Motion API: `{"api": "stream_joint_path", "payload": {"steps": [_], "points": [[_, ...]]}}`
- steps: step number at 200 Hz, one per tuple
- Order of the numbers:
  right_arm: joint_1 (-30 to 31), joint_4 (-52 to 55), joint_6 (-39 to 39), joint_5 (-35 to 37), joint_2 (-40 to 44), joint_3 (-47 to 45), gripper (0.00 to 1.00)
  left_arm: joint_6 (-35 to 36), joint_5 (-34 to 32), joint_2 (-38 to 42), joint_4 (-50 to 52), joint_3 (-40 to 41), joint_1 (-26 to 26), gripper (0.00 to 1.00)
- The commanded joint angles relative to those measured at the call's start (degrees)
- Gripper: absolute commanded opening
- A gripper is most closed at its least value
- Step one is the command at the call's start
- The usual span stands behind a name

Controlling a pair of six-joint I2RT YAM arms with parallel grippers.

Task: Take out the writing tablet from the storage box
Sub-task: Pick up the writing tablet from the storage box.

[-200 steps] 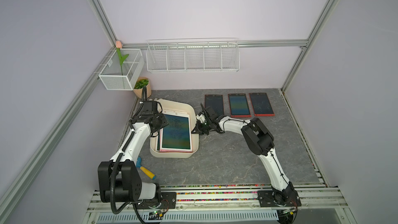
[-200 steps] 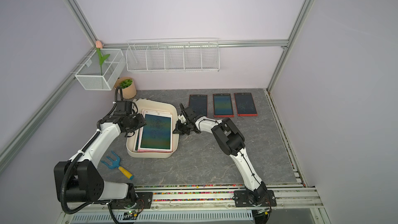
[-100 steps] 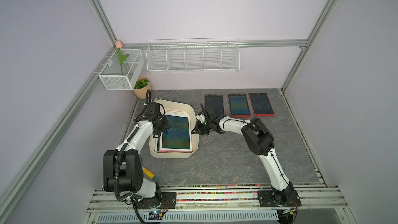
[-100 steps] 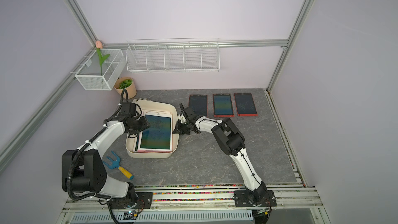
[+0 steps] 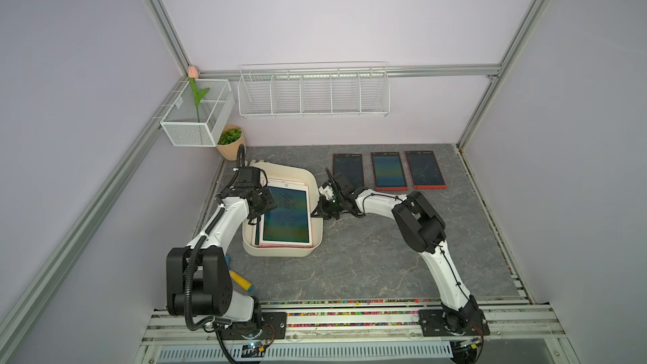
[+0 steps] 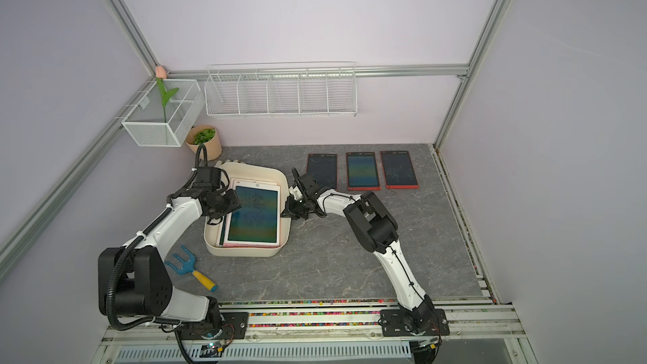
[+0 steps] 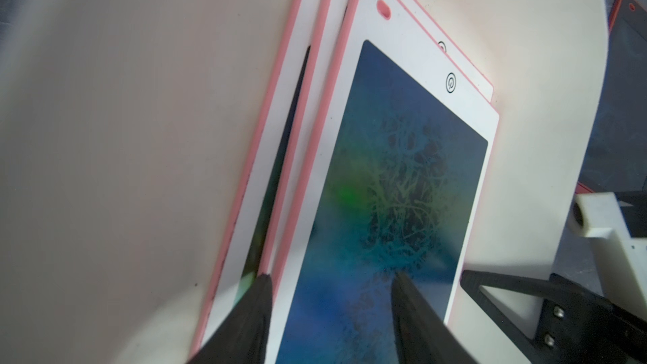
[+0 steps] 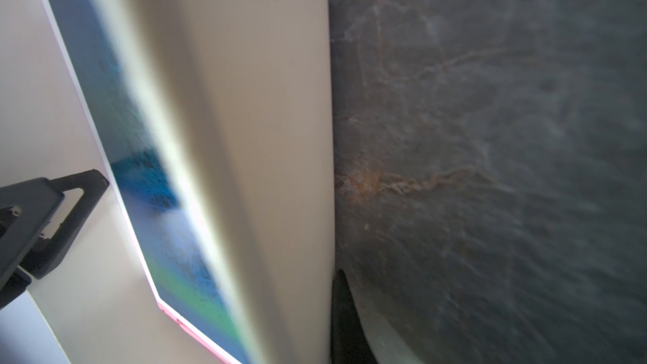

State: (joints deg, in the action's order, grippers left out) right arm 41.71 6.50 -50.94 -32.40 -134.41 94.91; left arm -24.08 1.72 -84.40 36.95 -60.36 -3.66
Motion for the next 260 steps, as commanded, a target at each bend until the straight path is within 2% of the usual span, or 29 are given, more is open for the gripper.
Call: {"api": "stream_joint_path", "payload": {"steps": [1,92,151,260], "points": [[-0.82,2.90,-1.01,2.27,-1.17,-1.40,0.07,0.93,-3.72,-1.01,2.27,-0.37,0.94,0.55],[-0.76,2.69,-1.01,1.73,-1.25,-0.83,0.07,2.01,-3.80,-4.81,2.17,-0.73,-0.38,0.53],[-0.64,5.33,-0.23,2.43,-2.10,1.21,0.07,2.12,6.89,-3.68,-1.10,-0.11,-0.47,0.50],[-0.29,8.87,1.13,2.72,-3.08,4.67,0.07,1.76,16.45,-0.61,-5.04,1.61,-0.40,0.39]]}}
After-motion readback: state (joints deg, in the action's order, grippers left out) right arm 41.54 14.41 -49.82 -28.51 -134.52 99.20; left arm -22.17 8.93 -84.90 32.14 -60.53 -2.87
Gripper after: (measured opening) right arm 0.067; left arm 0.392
